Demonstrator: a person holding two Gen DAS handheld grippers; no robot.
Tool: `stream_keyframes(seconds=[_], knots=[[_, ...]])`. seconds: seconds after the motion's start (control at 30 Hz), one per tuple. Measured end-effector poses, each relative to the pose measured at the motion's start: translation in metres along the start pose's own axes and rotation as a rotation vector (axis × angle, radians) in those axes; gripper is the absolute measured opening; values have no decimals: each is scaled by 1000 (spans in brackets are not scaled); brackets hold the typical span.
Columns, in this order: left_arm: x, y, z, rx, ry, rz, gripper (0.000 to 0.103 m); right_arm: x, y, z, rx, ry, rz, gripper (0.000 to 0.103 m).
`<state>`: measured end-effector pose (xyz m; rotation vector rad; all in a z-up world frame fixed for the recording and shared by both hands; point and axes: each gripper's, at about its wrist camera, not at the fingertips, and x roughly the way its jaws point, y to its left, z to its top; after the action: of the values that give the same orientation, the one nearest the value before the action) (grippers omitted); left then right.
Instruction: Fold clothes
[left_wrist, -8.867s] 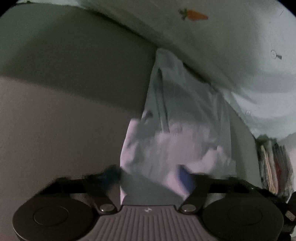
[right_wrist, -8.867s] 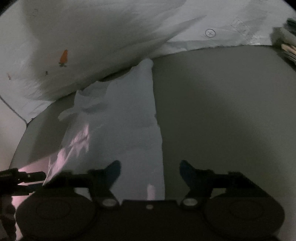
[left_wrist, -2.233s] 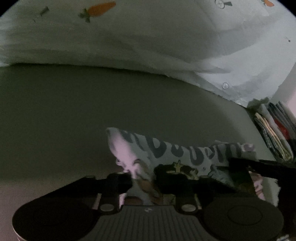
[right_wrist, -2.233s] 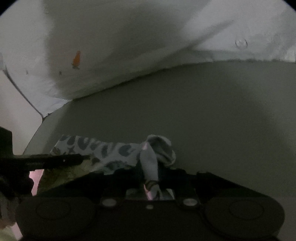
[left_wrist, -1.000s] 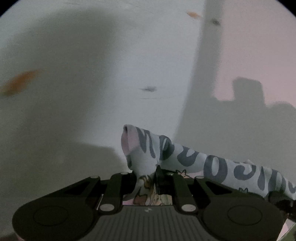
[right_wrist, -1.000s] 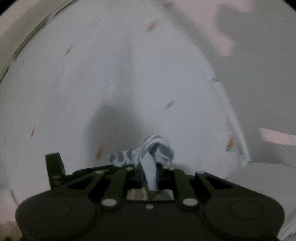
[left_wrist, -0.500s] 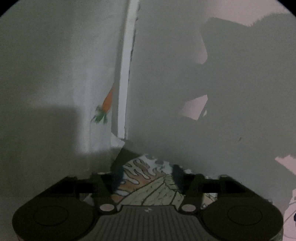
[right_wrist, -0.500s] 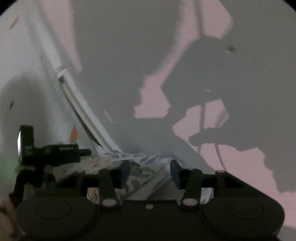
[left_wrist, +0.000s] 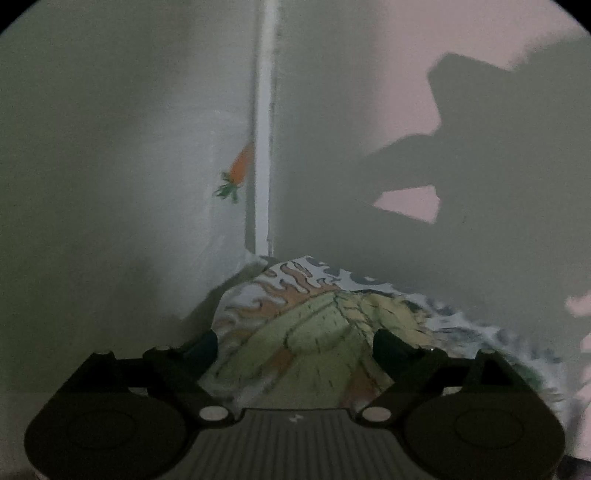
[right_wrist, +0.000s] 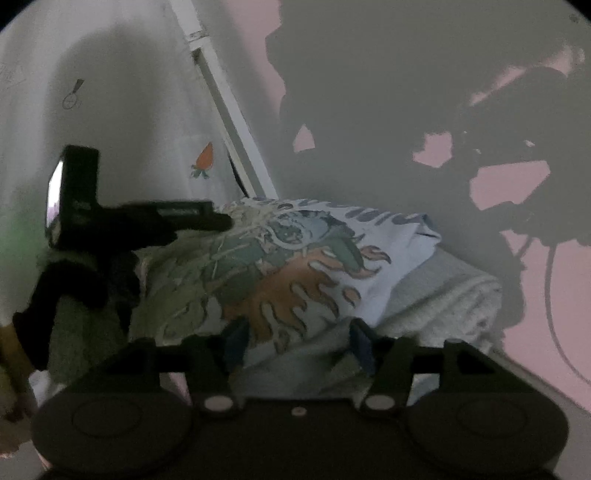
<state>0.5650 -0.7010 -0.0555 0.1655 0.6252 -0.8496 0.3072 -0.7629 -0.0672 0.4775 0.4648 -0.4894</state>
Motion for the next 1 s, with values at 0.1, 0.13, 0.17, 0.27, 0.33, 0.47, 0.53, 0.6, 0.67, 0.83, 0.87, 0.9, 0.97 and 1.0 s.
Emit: stream_keyframes(seconds=[0.1, 0.13, 0.17, 0.27, 0.33, 0.47, 0.53, 0.6, 0.67, 0.83, 0.87, 0.9, 0.97, 1.0], knots=[[-57, 8, -6, -43, -71, 17, 92, -24, 6, -1, -58, -18, -15, 91], [-77, 11, -10, -51, -88, 27, 92, -33, 7, -2, -62, -25, -5, 96], [-98, 14, -14, -58, -105, 37, 92, -42, 10, -1, -58, -33, 18, 100], [-174, 36, -42, -102, -135, 73, 93, -66, 26, -5, -80, -69, 91, 103], [-224, 55, -59, -178, -136, 78, 93, -75, 46, -6, -119, -72, 158, 103], [-322, 77, -95, -262, -212, 139, 102, -101, 88, -24, -178, -83, 263, 103], [-367, 84, -112, -272, -254, 186, 103, -119, 114, -33, -209, -82, 312, 103], [-412, 88, -131, -257, -293, 246, 103, -138, 138, -42, -227, -73, 358, 103], [-449, 92, -154, -240, -307, 299, 103, -157, 162, -53, -242, -62, 393, 103], [-534, 91, -218, -255, -365, 396, 103, -218, 219, -92, -335, -70, 386, 103], [-547, 92, -229, -263, -366, 407, 103, -230, 228, -101, -350, -71, 380, 103], [-561, 93, -242, -278, -358, 413, 103, -243, 237, -110, -365, -71, 373, 103], [-593, 95, -266, -315, -339, 414, 103, -269, 255, -129, -406, -71, 350, 103], [-607, 97, -279, -336, -328, 405, 103, -279, 265, -139, -442, -76, 326, 103]])
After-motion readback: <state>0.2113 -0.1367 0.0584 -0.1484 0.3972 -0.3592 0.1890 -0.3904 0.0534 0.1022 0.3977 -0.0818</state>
